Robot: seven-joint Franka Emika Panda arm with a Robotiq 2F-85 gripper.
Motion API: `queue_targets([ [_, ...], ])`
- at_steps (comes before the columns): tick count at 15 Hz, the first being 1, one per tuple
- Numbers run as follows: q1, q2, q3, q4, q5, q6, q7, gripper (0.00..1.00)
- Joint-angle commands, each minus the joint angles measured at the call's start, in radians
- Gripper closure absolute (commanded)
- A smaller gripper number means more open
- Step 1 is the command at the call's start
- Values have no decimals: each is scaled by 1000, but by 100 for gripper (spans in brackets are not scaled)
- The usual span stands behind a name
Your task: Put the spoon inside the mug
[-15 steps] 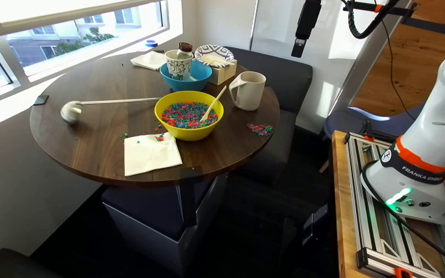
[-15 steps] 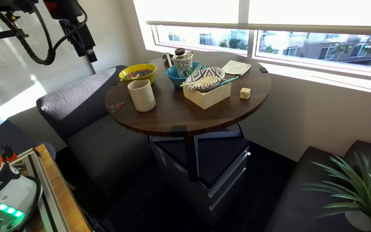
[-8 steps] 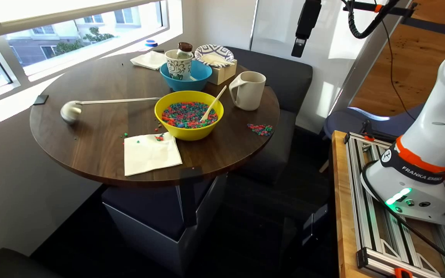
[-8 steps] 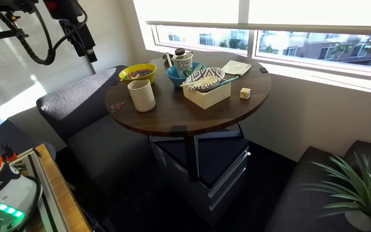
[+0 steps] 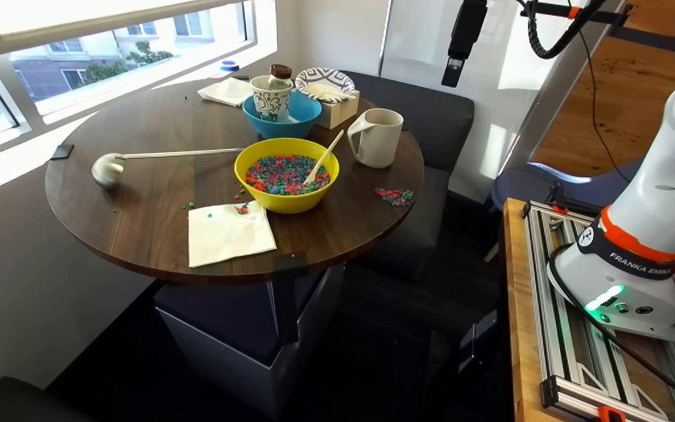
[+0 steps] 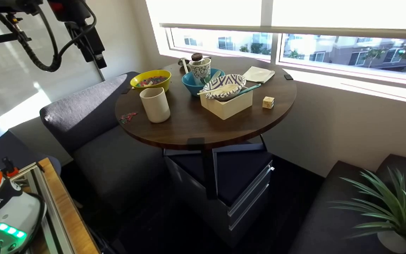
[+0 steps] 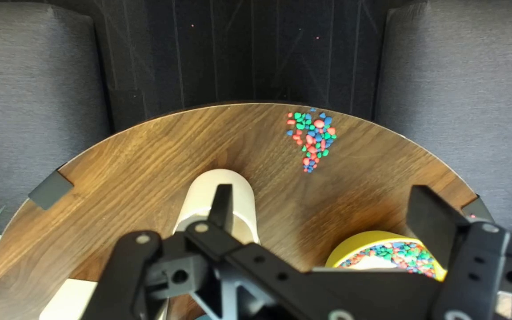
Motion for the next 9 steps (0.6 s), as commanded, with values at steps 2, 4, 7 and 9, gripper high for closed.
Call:
queue_targets([
  [2, 45, 53, -103, 8, 190, 56, -103, 0],
  [4, 61, 79, -139, 6, 297, 95, -148, 0],
  [7, 57, 149, -157, 35, 418, 118, -139, 0],
  [9, 53, 208, -152, 71, 476, 88, -97, 0],
])
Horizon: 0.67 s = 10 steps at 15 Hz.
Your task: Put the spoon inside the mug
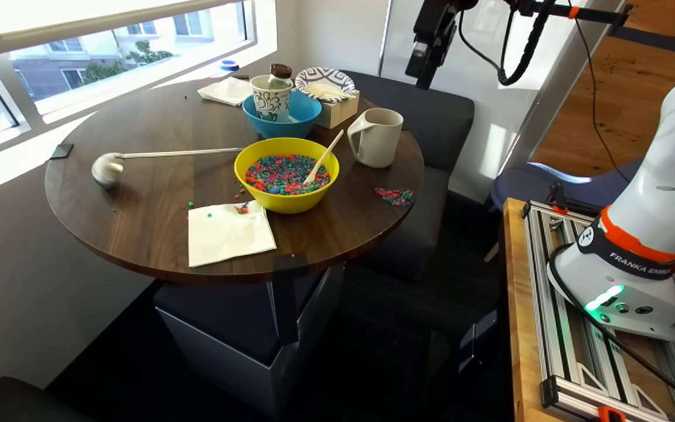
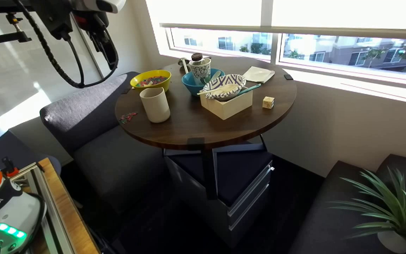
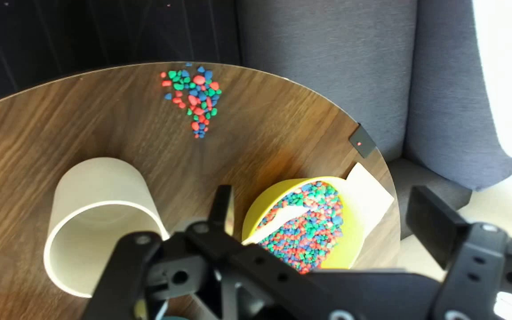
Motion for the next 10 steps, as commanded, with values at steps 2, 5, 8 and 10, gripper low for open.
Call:
queue_targets([
  [2, -17, 55, 16, 29, 43, -18, 17, 0],
  [5, -19, 125, 27, 71, 42, -34, 33, 0],
  [8, -20, 177, 34, 107, 136, 7, 152, 0],
  [10, -24, 242, 62, 160, 156, 98, 245, 0],
])
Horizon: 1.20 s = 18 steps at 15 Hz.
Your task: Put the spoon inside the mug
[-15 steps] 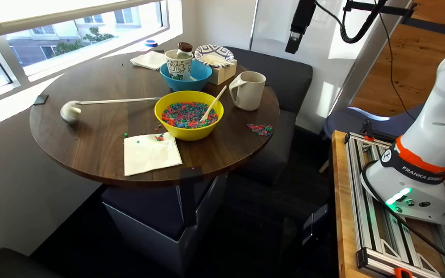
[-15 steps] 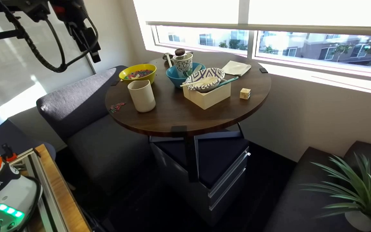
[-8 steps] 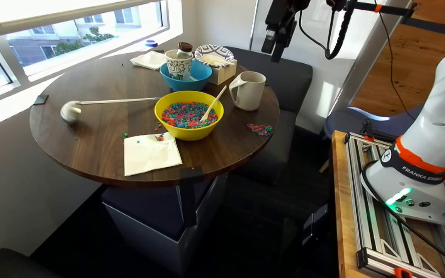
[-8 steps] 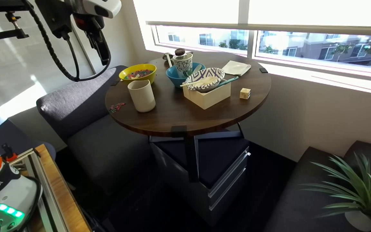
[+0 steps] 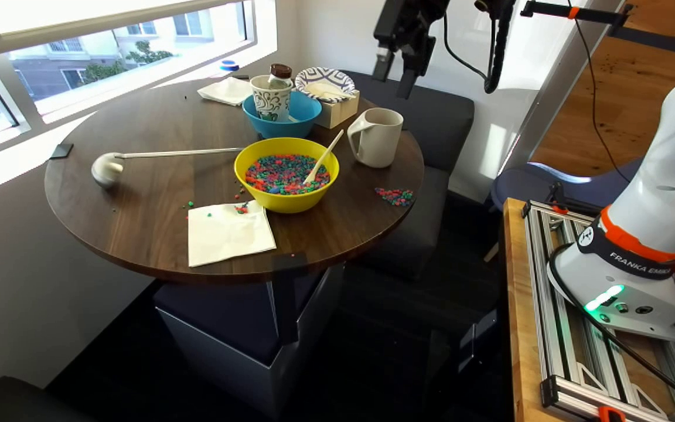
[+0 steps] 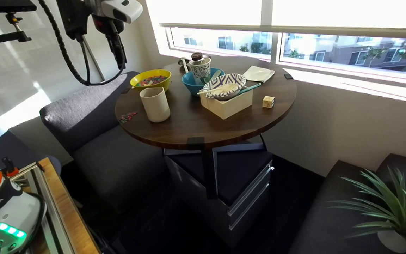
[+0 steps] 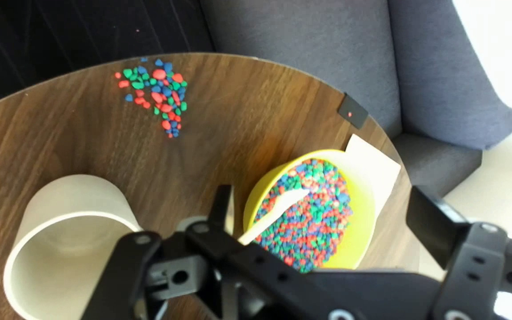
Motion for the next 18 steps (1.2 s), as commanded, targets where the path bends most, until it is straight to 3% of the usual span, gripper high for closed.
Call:
queue_targets([
  [1, -24, 115, 63, 88, 26, 138, 175, 0],
  [4, -31, 194, 98, 141, -40, 217, 314, 0],
  [7, -35, 262, 123, 197, -163, 190, 400, 0],
  [12, -21, 337, 132, 254, -243, 101, 400, 0],
  [18, -16, 420, 143, 282, -256, 92, 381, 0],
])
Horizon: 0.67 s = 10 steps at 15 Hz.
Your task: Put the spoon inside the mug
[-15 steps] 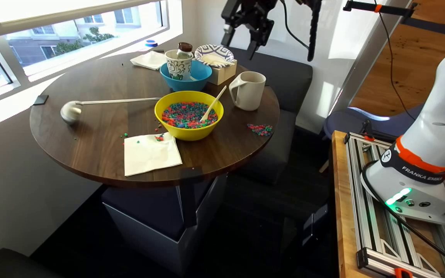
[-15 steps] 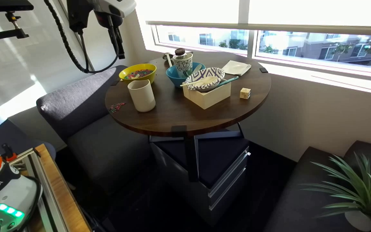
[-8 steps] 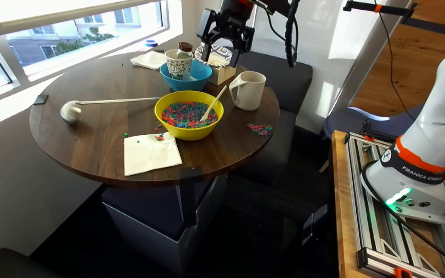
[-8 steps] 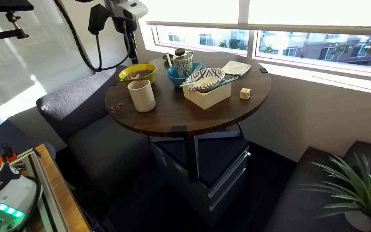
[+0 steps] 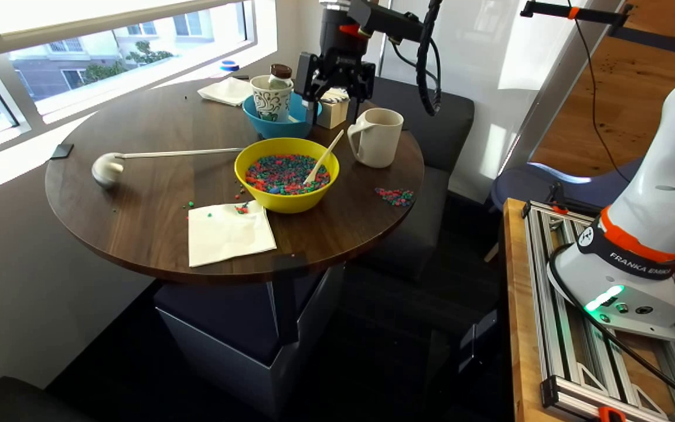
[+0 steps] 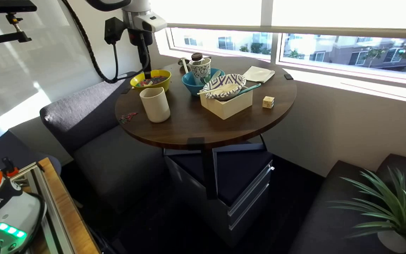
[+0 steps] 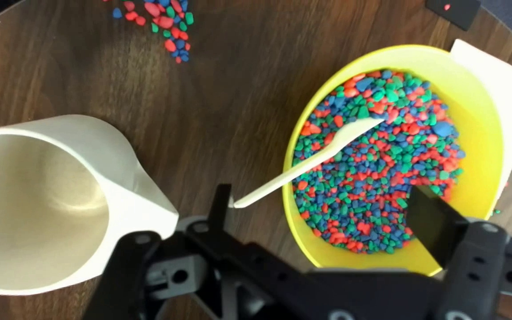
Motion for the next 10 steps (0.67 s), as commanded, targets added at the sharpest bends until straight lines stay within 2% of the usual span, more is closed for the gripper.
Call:
queue_targets([
  [1, -7, 63, -3, 35, -5, -29, 3, 0],
  [6, -12, 53, -8, 14, 2, -3, -1, 0],
  [8, -12, 56, 0, 16, 24, 1, -90, 0],
  [10, -27, 76, -3, 18, 98, 18, -239, 0],
])
